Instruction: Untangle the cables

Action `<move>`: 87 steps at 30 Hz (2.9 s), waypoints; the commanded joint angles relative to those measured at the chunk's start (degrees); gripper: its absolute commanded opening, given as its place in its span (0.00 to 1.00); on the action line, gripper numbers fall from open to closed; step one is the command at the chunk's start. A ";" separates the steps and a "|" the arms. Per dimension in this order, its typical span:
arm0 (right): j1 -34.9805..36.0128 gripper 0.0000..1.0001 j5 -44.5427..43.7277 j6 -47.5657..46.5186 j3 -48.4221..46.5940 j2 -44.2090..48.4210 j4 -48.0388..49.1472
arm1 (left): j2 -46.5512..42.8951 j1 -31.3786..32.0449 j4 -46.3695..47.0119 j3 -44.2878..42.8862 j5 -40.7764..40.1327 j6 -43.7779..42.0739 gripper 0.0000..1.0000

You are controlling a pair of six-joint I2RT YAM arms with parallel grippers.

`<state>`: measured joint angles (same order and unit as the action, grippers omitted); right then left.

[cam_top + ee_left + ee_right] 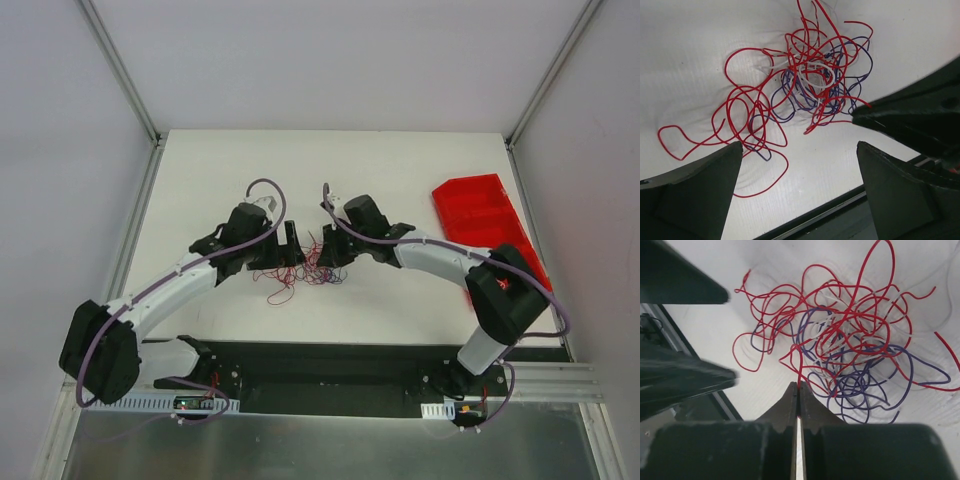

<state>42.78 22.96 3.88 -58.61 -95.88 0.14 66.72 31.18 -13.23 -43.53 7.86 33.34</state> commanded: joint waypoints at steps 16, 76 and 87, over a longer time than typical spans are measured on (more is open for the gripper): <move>0.37 0.00 7.11 9.15 -11.41 25.11 -5.21 | 27.50 -0.15 9.54 -10.62 -1.26 2.07 0.98; -0.16 0.00 -53.10 -31.03 -60.13 29.96 -32.31 | 0.26 -6.31 5.68 -0.33 1.63 -3.81 0.99; -0.25 0.00 -51.18 -34.11 -79.89 20.91 -33.28 | -5.46 -6.31 3.04 -1.30 2.34 -5.13 0.99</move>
<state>42.76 -28.97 -28.21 -131.13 -72.42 -34.65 62.92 25.06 -8.88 -42.85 8.99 29.74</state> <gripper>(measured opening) 0.011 0.990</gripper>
